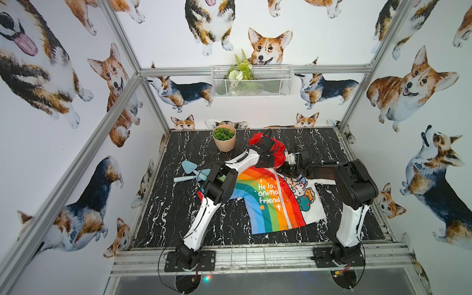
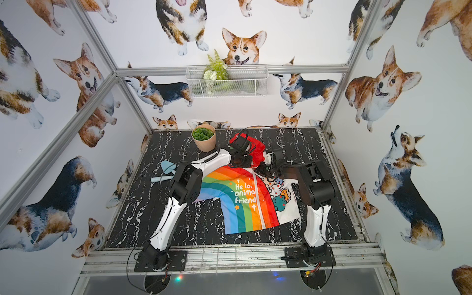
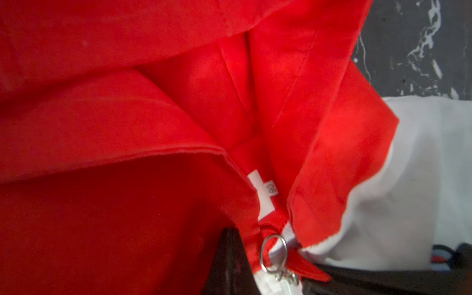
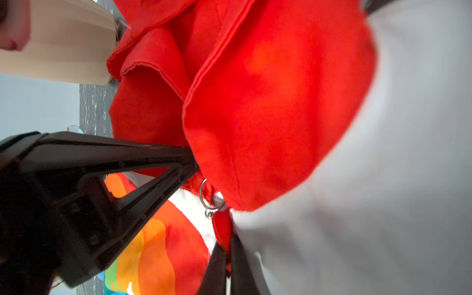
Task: Unzip the jacket
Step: Flatten out the jacket at the center of the board.
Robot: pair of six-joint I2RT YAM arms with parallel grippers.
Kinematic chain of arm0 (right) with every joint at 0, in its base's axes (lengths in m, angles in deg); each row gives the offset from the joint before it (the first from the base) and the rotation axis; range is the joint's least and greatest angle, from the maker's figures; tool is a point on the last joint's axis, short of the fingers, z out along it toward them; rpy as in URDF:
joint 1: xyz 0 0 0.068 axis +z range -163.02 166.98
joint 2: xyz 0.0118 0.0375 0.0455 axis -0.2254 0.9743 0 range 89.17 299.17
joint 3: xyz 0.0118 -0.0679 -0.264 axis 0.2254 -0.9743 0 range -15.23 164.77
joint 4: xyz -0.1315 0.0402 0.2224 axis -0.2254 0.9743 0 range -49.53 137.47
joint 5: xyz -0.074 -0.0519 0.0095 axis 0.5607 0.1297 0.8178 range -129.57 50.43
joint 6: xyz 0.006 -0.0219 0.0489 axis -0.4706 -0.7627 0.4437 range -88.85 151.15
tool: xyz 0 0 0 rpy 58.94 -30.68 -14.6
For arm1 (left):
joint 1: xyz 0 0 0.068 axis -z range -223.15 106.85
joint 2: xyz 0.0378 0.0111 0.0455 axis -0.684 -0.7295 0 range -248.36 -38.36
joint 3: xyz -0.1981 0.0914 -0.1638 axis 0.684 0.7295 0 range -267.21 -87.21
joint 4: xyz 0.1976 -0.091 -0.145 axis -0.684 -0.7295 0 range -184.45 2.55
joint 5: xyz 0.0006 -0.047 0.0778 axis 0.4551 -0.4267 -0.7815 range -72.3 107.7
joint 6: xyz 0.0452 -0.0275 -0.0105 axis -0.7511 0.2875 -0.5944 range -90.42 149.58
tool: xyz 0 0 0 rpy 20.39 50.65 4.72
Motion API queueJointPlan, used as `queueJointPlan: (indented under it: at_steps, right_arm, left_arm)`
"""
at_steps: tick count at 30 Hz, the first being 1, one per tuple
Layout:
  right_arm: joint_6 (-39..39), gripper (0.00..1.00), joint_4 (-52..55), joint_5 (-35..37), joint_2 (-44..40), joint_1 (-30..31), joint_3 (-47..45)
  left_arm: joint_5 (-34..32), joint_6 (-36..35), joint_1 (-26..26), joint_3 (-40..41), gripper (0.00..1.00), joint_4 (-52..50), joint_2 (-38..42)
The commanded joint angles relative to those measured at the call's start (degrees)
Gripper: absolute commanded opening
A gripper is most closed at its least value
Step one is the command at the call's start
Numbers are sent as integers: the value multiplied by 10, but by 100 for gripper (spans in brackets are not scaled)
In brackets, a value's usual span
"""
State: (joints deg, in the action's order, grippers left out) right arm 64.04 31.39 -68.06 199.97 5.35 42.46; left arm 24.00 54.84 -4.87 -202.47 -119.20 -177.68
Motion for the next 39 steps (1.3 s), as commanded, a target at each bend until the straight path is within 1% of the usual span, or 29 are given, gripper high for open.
queueJointPlan:
  at_steps: [1,5,7,9,11,12,15,22,24,33,39]
  right_arm:
    - [-6,19,12,10,-27,1,-5]
    - [-6,25,6,5,-48,1,-12]
    - [-3,25,5,18,-58,1,-19]
    - [-1,25,7,39,-68,1,-26]
    - [0,25,7,52,-77,1,-33]
    - [1,25,8,59,-81,1,-36]
    - [1,25,9,74,-94,1,-47]
    - [-1,24,11,79,-111,1,-63]
    - [-1,24,12,81,-114,1,-66]
    - [-1,23,13,76,-112,1,-66]
    - [-2,23,15,76,-110,1,-67]
  left_arm:
    - [41,7,-5,27,0,20,25]
    - [54,-1,-5,28,1,33,31]
    - [58,-8,-5,26,14,36,32]
    - [53,-13,-4,19,31,32,29]
    - [34,-20,-3,6,41,17,23]
    - [24,-23,-1,0,43,11,21]
    - [-19,-42,6,-40,44,-29,-1]
    - [-64,-48,14,-119,45,-86,-49]
    - [-75,-47,15,-130,44,-96,-56]
    - [-85,-46,15,-156,45,-109,-79]
    - [-89,-49,18,-174,53,-118,-95]
